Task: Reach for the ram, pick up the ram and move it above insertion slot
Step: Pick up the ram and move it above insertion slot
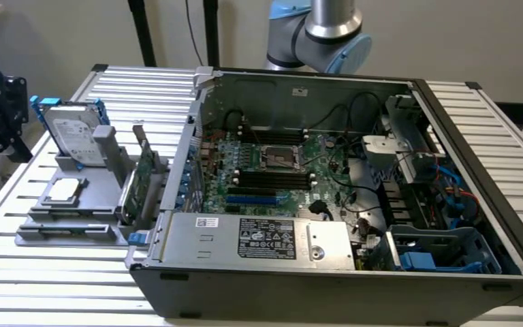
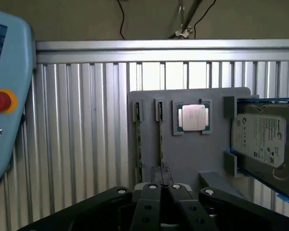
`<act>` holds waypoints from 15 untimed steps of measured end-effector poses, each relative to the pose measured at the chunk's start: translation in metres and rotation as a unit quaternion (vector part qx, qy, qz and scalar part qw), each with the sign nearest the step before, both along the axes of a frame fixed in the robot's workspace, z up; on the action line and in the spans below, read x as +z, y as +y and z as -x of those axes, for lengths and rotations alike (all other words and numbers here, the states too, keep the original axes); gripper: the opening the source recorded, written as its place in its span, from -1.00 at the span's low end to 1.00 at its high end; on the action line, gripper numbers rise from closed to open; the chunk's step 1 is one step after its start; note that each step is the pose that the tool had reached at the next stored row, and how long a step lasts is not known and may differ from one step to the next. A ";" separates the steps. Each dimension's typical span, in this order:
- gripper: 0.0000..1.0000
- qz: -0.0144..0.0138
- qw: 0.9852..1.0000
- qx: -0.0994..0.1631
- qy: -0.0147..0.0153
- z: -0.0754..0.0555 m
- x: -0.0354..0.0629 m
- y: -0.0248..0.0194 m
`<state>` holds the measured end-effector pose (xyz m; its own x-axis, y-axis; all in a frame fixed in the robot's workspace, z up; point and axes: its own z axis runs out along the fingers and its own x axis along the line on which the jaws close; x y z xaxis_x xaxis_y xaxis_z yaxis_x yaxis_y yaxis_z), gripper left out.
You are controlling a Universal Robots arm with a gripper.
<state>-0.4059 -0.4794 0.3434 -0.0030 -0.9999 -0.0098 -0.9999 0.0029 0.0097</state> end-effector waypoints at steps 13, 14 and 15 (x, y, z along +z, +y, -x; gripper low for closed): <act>-0.28 0.000 1.000 0.020 -0.001 0.000 -0.0029 0.0000; -0.28 0.000 1.000 0.020 -0.001 -0.001 -0.0047 0.0000; -0.16 0.000 1.000 0.020 -0.001 -0.001 -0.0064 0.0000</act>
<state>-0.4054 -0.4795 0.3370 0.0369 -0.9993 -0.0098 -0.9993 -0.0370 0.0086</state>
